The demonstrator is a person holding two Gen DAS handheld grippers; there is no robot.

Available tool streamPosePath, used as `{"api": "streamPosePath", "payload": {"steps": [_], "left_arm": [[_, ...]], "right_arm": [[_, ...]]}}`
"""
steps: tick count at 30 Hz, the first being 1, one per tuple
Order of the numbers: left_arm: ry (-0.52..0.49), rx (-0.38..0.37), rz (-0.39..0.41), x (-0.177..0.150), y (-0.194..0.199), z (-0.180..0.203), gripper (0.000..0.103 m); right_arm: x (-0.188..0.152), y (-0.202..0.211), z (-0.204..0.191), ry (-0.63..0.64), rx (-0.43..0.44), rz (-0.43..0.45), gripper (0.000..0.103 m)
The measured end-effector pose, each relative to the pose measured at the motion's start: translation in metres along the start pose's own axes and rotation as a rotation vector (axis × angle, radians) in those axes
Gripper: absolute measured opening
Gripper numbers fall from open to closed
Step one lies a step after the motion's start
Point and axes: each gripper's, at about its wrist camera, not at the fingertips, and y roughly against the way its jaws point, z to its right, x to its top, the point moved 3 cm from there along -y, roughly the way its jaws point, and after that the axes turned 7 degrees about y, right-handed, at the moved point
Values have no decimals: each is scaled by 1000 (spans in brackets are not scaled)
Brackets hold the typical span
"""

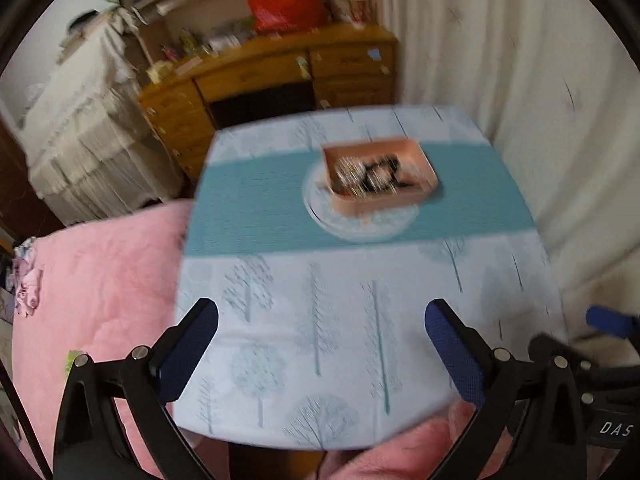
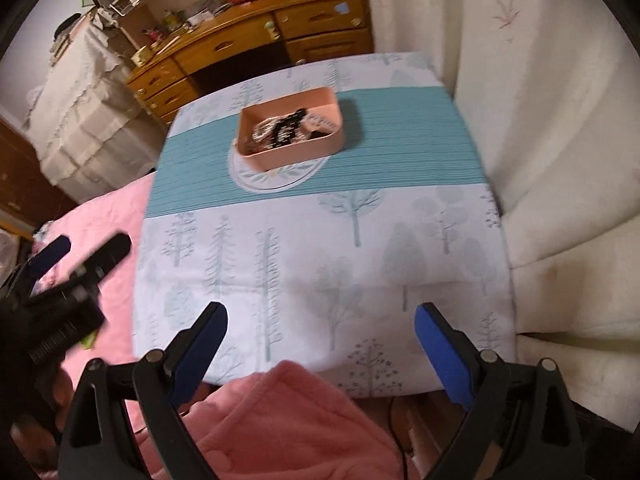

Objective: Organize jewelry

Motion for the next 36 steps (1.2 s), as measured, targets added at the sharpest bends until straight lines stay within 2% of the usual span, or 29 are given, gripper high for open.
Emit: {"api": "streamPosePath", "payload": {"steps": [5, 9, 12, 19, 25, 36], "left_arm": [[90, -36, 34, -3, 8, -12, 102], [166, -54, 65, -6, 13, -24, 102], [203, -59, 65, -7, 12, -29, 102], [144, -27, -6, -15, -1, -21, 102], [161, -14, 25, -19, 8, -29, 102], [119, -1, 109, -22, 30, -25, 102]], "right_arm": [[0, 16, 1, 36, -37, 82, 95], [0, 19, -6, 81, -39, 99, 96], [-1, 26, -10, 113, -34, 146, 96], [3, 38, -3, 88, -37, 217, 101], [3, 32, -9, 94, -5, 202, 101], [-1, 32, -19, 119, 2, 206, 103]]}}
